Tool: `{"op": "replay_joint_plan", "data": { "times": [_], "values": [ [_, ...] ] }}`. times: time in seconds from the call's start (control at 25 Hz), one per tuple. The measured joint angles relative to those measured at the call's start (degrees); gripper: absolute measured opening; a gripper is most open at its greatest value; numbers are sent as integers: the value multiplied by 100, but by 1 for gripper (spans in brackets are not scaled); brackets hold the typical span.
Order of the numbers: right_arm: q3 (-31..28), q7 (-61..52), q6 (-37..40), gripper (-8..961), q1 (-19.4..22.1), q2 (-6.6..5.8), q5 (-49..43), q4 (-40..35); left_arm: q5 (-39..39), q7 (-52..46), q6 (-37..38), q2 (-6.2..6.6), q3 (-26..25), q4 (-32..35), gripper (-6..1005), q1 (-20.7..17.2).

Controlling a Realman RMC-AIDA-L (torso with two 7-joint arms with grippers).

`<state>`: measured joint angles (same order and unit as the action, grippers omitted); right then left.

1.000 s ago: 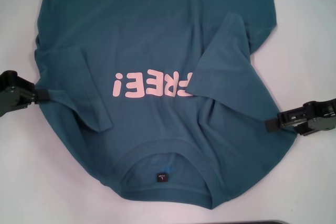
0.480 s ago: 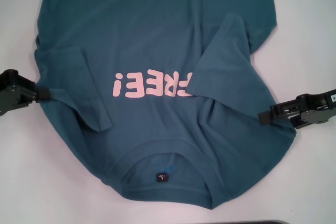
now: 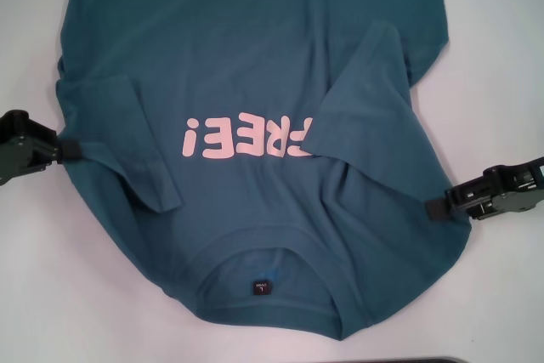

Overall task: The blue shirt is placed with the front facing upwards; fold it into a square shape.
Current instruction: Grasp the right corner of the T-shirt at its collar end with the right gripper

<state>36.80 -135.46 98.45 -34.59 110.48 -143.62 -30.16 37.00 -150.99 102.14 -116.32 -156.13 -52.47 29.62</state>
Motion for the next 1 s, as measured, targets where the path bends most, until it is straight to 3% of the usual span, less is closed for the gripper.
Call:
{"op": "replay_joint_plan", "data": {
  "times": [0.16, 0.28, 0.52, 0.8, 1.0],
  "values": [
    [12, -37, -29, 703, -2, -23, -3, -18, 20, 0, 13, 2, 1, 0, 1, -1],
    [13, -73, -49, 463, 5, -46, -6, -24, 23, -2, 14, 4, 2, -3, 1, -15],
    [11, -91, -56, 215, 7, -65, -18, -59, 27, -26, 14, 11, 4, 0, 2, -24],
    [35, -98, -1, 81, -21, -74, -250, -209, 14, -33, 43, 33, 45, 1, 2, -20],
    [56, -254, 322, 21, -13, -116, -714, -627, -19, 85, 482, 194, 367, 8, 2, -110]
  ]
}}
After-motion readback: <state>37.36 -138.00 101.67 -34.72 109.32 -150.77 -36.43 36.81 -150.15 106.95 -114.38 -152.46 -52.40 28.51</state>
